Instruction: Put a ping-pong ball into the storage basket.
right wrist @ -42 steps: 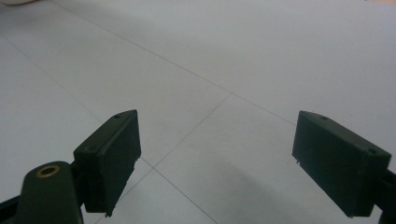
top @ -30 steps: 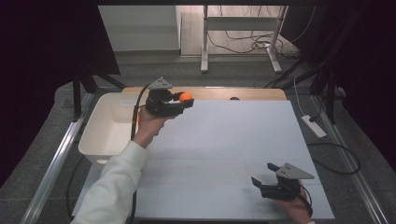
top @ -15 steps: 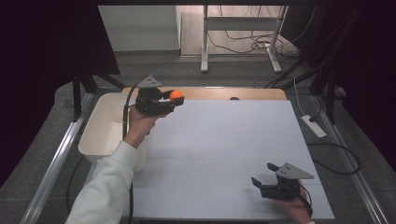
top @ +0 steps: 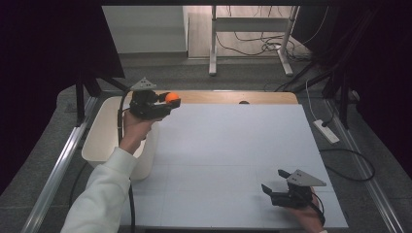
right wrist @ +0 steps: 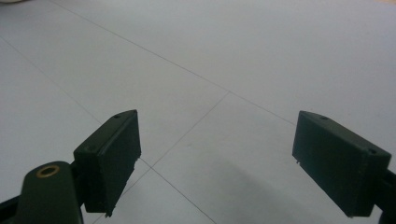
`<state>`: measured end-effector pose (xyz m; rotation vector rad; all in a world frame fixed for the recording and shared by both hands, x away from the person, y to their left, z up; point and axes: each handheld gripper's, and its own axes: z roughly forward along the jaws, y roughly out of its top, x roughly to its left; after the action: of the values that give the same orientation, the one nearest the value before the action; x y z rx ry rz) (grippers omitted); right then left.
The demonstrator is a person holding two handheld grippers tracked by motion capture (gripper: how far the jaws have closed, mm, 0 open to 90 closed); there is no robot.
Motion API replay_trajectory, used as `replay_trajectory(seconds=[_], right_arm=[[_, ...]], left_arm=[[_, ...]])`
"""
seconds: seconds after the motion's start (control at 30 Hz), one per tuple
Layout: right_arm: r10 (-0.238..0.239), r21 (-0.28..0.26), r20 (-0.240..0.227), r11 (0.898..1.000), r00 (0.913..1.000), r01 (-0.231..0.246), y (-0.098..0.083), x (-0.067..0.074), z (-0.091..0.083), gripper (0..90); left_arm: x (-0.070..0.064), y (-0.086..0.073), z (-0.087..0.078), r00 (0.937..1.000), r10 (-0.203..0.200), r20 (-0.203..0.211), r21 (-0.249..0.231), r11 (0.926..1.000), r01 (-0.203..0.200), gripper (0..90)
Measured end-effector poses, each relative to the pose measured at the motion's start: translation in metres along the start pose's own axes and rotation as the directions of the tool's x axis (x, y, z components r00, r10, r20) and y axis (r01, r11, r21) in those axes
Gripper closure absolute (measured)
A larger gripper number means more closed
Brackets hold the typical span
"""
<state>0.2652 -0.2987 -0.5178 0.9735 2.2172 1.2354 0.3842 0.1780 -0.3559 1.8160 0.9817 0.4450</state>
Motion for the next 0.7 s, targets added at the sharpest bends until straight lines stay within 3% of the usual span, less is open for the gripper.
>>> replay_trajectory(seconds=[0.7], right_arm=[[0.001, -0.005, 0.004, 1.0, 1.0, -0.001, 0.0, 0.0, -0.001, 15.1]], left_arm=[[0.022, -0.009, -0.01, 0.9967, -0.028, -0.076, 0.014, 0.9995, 0.029, 50.7]])
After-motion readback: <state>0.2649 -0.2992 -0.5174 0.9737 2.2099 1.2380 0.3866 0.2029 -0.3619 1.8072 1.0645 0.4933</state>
